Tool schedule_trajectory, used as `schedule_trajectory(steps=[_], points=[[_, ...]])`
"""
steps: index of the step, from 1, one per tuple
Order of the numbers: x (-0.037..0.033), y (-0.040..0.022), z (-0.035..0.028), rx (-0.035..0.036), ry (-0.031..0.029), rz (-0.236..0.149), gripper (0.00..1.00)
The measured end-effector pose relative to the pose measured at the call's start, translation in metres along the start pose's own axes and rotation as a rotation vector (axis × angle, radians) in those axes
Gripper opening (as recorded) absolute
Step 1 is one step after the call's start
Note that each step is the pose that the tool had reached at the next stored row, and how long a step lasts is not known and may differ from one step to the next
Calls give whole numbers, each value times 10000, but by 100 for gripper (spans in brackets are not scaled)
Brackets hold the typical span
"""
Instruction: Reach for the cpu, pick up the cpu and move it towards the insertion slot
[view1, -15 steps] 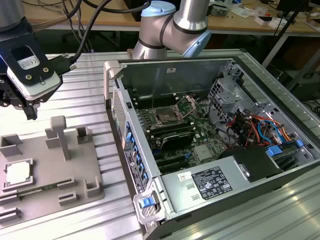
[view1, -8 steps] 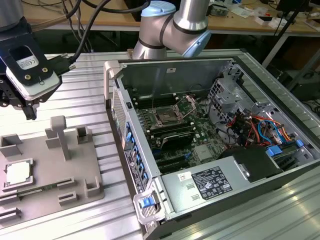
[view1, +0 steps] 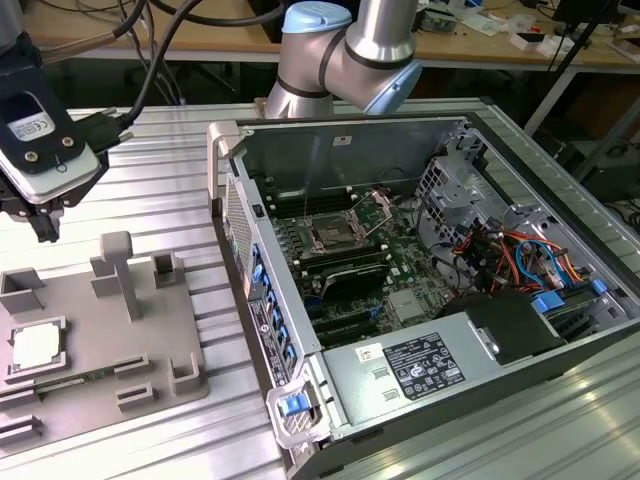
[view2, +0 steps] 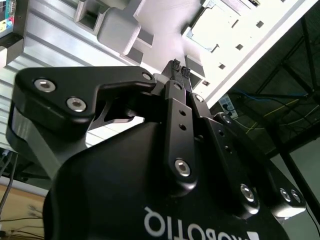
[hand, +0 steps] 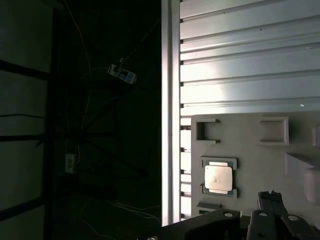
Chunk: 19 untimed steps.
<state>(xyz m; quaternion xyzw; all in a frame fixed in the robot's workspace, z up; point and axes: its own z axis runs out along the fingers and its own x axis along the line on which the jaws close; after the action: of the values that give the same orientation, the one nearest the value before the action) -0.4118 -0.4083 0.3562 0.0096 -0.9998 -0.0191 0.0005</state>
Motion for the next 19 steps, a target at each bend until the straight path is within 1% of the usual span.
schedule_trajectory(steps=[4, 6, 7, 8, 12, 14, 16, 19], points=[[30, 1, 0, 0, -1, 1, 11], [60, 1, 1, -1, -2, 1, 11], [82, 2, 1, -1, -1, 1, 11], [125, 2, 1, 0, -1, 1, 11], [215, 4, 3, 0, -1, 2, 11], [281, 5, 7, -1, -2, 2, 11], [442, 8, 9, 0, 1, 1, 11], [552, 11, 10, -1, -1, 2, 11]])
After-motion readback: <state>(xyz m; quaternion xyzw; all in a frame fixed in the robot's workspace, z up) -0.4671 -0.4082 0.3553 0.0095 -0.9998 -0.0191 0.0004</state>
